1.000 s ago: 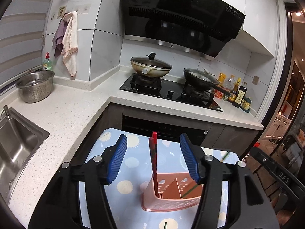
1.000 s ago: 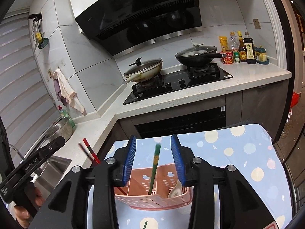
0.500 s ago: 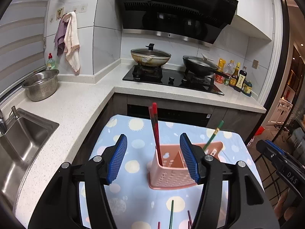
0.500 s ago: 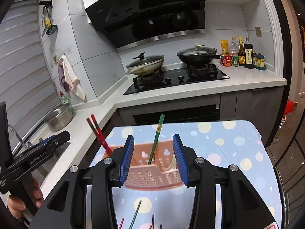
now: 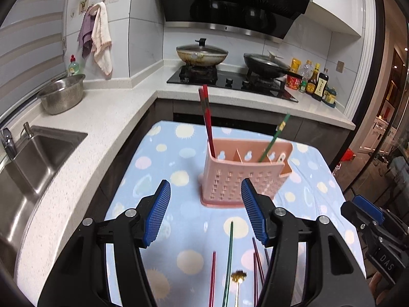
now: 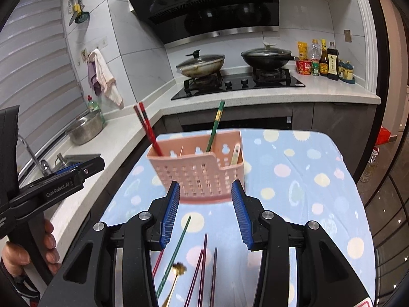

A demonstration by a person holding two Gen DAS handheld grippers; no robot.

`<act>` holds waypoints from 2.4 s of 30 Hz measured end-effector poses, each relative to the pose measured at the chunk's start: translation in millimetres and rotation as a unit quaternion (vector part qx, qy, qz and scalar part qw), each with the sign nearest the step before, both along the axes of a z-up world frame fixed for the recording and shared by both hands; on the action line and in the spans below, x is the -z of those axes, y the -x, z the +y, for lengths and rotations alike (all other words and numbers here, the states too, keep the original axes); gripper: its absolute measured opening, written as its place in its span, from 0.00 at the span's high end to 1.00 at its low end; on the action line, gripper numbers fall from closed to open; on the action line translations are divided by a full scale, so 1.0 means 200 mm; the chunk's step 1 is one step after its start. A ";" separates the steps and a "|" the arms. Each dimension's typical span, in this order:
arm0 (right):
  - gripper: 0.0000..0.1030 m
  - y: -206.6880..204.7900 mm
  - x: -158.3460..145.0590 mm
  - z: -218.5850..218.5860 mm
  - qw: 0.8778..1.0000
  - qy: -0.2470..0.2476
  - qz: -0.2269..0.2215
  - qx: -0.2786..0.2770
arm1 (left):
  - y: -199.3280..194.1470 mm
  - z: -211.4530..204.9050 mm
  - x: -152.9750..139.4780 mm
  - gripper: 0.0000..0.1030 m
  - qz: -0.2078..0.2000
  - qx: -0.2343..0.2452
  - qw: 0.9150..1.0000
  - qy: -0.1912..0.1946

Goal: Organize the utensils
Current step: 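Withdraw both open tools from the holder back over the remaining utensils, then grasp a red chopstick with the left tool while the right tool grasps a brown chopstick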

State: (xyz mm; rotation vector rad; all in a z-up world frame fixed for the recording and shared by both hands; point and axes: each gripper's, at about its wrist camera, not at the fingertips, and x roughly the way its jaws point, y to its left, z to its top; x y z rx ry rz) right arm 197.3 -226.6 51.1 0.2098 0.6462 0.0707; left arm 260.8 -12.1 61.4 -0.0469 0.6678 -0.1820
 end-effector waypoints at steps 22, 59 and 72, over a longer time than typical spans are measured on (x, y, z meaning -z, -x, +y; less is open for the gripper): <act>0.60 0.54 0.53 0.12 0.992 0.043 0.117 -0.013 | 0.47 0.08 0.59 0.47 0.127 0.004 0.991 -0.031; 0.74 0.67 0.85 0.18 0.977 0.036 0.206 -0.039 | 0.76 0.05 0.91 0.48 0.202 0.033 0.977 -0.061; 0.84 0.66 0.86 0.17 0.977 0.037 0.207 -0.033 | 0.77 0.05 0.91 0.54 0.195 0.034 0.978 -0.064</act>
